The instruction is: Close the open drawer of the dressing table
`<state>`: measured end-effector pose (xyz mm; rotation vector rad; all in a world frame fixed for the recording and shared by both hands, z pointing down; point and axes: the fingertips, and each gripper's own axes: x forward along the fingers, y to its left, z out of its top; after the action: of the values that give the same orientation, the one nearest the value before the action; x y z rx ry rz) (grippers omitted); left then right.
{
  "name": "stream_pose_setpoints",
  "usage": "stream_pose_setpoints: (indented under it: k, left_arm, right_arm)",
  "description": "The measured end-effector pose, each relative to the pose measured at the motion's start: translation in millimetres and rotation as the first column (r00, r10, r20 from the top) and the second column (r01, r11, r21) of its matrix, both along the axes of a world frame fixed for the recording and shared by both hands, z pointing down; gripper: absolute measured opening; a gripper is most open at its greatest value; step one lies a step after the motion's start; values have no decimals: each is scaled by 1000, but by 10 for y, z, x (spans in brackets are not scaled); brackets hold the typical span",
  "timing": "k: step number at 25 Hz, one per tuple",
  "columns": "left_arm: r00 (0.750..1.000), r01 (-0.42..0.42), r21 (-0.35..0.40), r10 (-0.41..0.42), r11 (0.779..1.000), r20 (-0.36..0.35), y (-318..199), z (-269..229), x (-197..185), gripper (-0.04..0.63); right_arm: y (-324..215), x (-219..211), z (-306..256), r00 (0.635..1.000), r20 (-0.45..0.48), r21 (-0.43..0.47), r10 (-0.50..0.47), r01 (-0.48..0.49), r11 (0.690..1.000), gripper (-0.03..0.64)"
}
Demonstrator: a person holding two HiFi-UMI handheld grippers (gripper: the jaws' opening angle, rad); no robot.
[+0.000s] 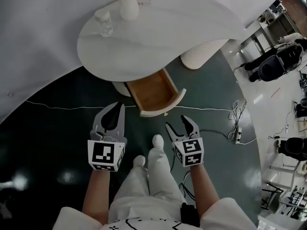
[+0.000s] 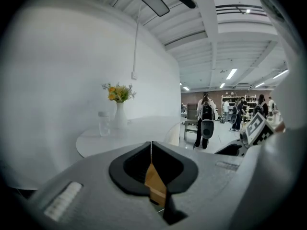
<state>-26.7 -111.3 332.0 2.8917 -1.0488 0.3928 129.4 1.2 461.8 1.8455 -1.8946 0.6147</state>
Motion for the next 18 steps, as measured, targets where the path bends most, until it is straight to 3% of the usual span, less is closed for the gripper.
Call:
stream_pose_setpoints:
  k: [11, 18]
  left_arm:
    - [999, -8, -48, 10, 999, 31, -210, 542, 168, 20]
    - [999, -17, -70, 19, 997, 37, -227, 856, 257, 20]
  right_arm:
    - [-303, 89, 767, 999, 51, -77, 4, 0, 997, 276]
    - [-374, 93, 1243, 997, 61, -115, -47, 53, 992, 276]
